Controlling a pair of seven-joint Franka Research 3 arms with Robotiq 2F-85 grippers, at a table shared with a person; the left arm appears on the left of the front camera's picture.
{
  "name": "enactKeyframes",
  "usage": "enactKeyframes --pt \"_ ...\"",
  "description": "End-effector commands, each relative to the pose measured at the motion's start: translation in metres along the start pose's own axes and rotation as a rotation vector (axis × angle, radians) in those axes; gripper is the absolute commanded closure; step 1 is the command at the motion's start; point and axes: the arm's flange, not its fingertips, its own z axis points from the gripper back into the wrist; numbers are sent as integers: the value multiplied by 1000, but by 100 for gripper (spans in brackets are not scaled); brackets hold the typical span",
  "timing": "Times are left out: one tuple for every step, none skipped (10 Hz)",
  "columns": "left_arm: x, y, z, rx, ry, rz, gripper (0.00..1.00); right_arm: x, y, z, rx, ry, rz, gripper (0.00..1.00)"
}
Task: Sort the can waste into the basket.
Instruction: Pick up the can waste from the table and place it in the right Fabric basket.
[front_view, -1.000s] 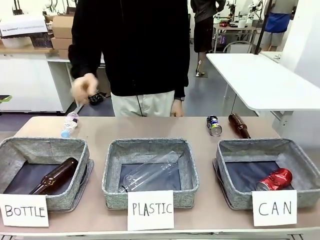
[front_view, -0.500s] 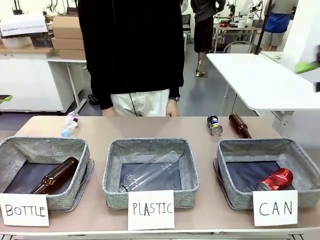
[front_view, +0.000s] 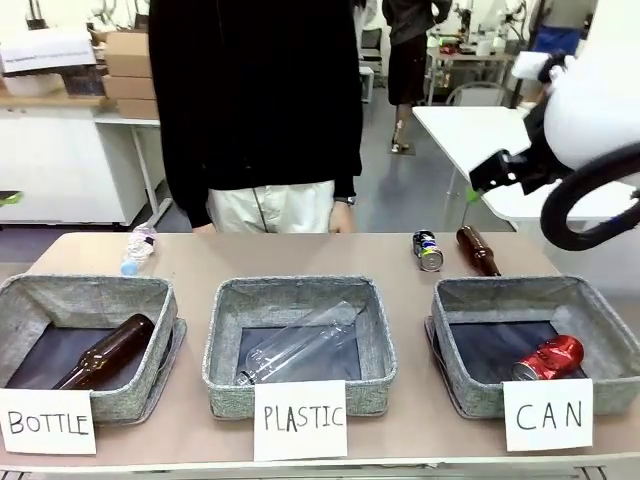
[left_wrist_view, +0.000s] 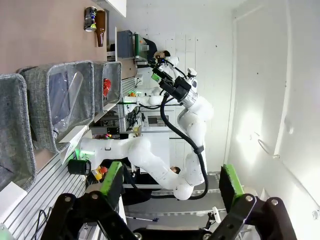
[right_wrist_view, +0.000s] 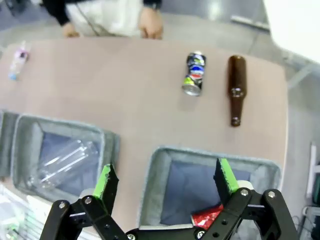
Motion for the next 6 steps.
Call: enactKeyframes --pt "0 -5 -1 -11 -16 9 0 0 -2 -6 -18 8 12 0" --pt "0 -5 -1 -11 -16 9 0 21 10 -28 -40 -3 -24 0" --pt "0 -5 -1 -11 -16 9 0 62 6 -67 -71 90 -86 0" --pt "0 -5 -1 -11 -16 9 0 100 -4 -105 -122 184 -109 0" --pt "0 -5 -1 -11 -16 9 0 129 -13 -144 -120 301 -111 0" --pt "0 -5 -1 -11 -16 9 0 142 -23 -181 -166 393 -162 0"
